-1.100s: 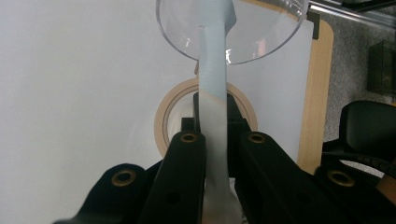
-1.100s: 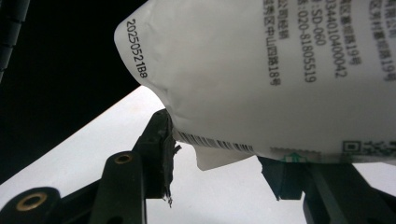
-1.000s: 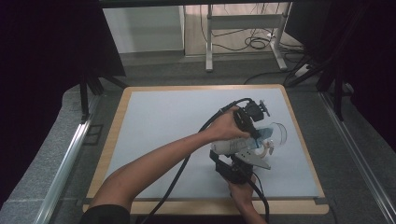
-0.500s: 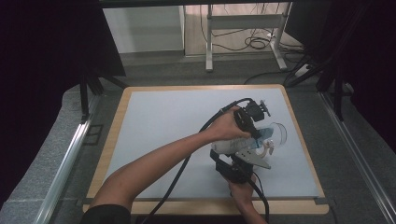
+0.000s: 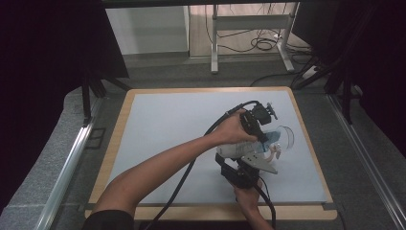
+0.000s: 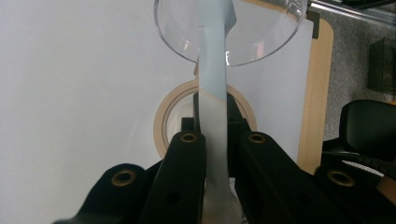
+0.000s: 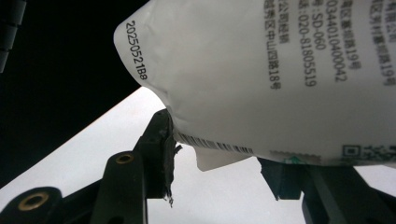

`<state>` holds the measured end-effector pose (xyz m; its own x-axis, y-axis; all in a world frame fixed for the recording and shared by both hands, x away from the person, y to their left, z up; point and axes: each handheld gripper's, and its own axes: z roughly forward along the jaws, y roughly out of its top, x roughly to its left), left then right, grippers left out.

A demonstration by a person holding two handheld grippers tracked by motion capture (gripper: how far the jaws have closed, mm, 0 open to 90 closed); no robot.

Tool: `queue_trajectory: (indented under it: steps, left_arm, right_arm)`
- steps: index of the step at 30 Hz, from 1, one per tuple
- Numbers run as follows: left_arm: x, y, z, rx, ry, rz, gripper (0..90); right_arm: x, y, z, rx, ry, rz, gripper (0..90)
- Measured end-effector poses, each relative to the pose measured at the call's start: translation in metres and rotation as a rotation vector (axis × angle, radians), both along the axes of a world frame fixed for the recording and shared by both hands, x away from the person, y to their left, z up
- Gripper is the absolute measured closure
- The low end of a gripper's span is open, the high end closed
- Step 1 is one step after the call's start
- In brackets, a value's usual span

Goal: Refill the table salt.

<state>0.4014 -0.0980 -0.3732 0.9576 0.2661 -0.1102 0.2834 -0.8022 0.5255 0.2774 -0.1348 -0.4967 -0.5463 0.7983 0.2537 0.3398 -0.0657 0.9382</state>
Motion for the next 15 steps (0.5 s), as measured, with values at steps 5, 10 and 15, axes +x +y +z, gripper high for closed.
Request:
queue_trajectory:
  steps: [5, 10, 15]
  left_arm:
    - [0.0, -0.0004, -0.0001, 0.002, 0.0, -0.001, 90.0]
    - [0.0, -0.001, 0.0005, 0.003, 0.0, -0.004, 90.0]
    - [0.0004, -0.0013, 0.0021, 0.006, -0.002, -0.004, 90.0]
  right_arm:
    - [-0.0001, 0.0002, 0.0, 0.001, 0.0, -0.002, 51.0]
    - [0.0, 0.0001, 0.0002, 0.002, -0.001, -0.006, 51.1]
    - [0.0009, 0.001, 0.0016, 0.006, -0.004, -0.011, 51.3]
